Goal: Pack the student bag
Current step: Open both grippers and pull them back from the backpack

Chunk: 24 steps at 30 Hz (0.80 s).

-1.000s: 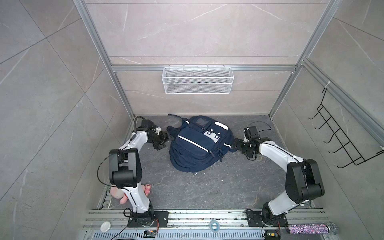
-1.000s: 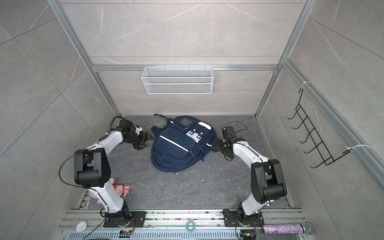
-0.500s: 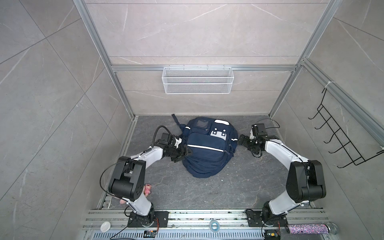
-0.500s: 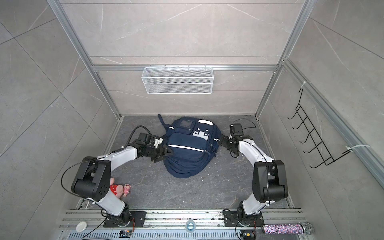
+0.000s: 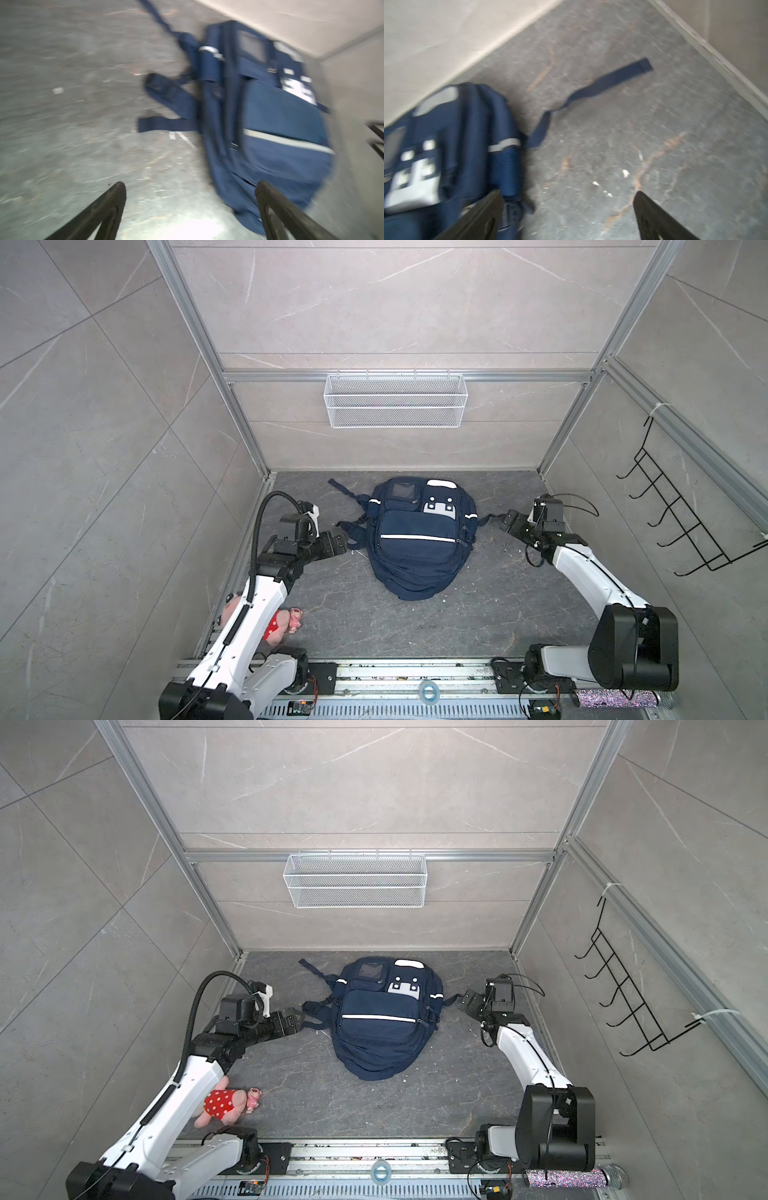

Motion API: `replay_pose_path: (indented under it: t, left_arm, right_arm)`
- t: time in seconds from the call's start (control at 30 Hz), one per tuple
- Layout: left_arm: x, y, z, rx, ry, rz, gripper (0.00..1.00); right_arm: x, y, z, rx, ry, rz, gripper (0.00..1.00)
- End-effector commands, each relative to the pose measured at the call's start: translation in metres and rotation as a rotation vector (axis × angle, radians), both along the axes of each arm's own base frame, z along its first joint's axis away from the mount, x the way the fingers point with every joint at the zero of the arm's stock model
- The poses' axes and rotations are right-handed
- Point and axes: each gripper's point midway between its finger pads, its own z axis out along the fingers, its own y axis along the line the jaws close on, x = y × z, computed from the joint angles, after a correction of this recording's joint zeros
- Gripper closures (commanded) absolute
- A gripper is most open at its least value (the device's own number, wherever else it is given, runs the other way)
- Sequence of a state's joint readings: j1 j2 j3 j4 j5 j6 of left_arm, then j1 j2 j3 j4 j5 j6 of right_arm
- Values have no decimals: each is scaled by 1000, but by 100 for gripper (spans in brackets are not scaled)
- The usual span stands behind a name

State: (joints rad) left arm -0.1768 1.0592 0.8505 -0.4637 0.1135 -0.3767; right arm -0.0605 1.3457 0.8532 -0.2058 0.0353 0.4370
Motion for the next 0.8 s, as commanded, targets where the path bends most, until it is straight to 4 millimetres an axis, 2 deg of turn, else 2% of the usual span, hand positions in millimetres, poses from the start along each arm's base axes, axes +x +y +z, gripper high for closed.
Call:
replay_pose_path:
  t: [0.0,0.03,0.07,0.23,0.3,0.47,0.57,0.77]
  left_arm:
    - [13,64,-33,222,53,295,0]
    - [15,80,-35,281,46,370,1]
    - [20,88,-37,318,29,385,1]
    - [31,126,-38,462,37,505,0]
    - [34,134,-41,496,48,508,0]
    - [44,142,-52,591,13,473,0]
    - [50,137,-61,617,-23,406,0]
    - [62,125,-58,549,-218,359,0]
  right_arm:
    - [4,-7,0,-23,-138,-12,0]
    - [4,-6,-1,-24,-154,0,0]
    - [4,-8,-3,-35,-149,2,0]
    - [8,3,-23,-78,-138,123,0]
    - [7,3,-26,-91,-156,135,0]
    - [5,3,-37,-144,-174,173,0]
    - [10,4,-40,-159,-205,185,0]
    - [22,9,-45,-165,-222,227,0]
